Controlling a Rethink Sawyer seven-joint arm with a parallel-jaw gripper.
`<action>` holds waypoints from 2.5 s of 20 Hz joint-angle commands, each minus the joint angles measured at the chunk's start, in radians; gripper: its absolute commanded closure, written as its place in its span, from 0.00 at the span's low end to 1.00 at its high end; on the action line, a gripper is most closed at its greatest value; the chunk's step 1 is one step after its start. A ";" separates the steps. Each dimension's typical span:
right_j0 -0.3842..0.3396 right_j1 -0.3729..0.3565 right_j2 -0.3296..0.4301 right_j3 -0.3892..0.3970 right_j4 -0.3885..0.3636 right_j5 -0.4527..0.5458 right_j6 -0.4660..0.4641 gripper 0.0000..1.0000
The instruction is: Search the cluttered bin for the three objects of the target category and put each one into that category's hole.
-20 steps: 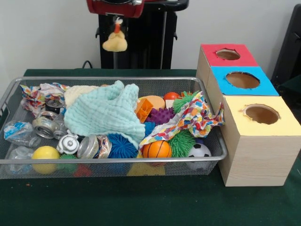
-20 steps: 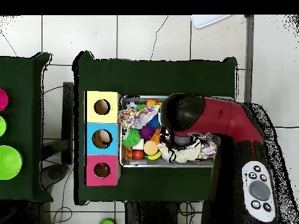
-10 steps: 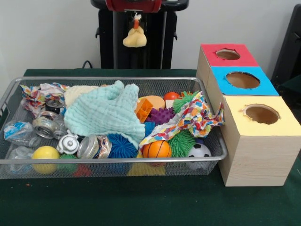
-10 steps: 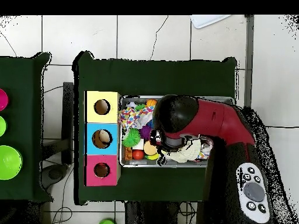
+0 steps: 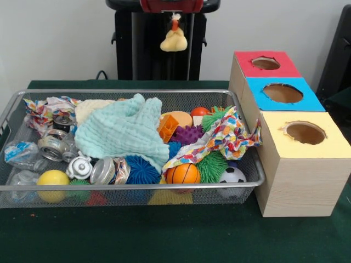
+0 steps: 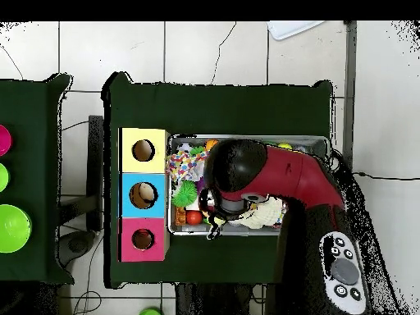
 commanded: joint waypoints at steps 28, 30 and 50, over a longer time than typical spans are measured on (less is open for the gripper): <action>0.132 0.061 0.062 0.221 0.207 -0.246 0.164 1.00; 0.141 0.070 0.060 0.220 0.219 -0.254 0.171 1.00; 0.232 0.098 0.008 0.258 0.320 -0.306 0.240 1.00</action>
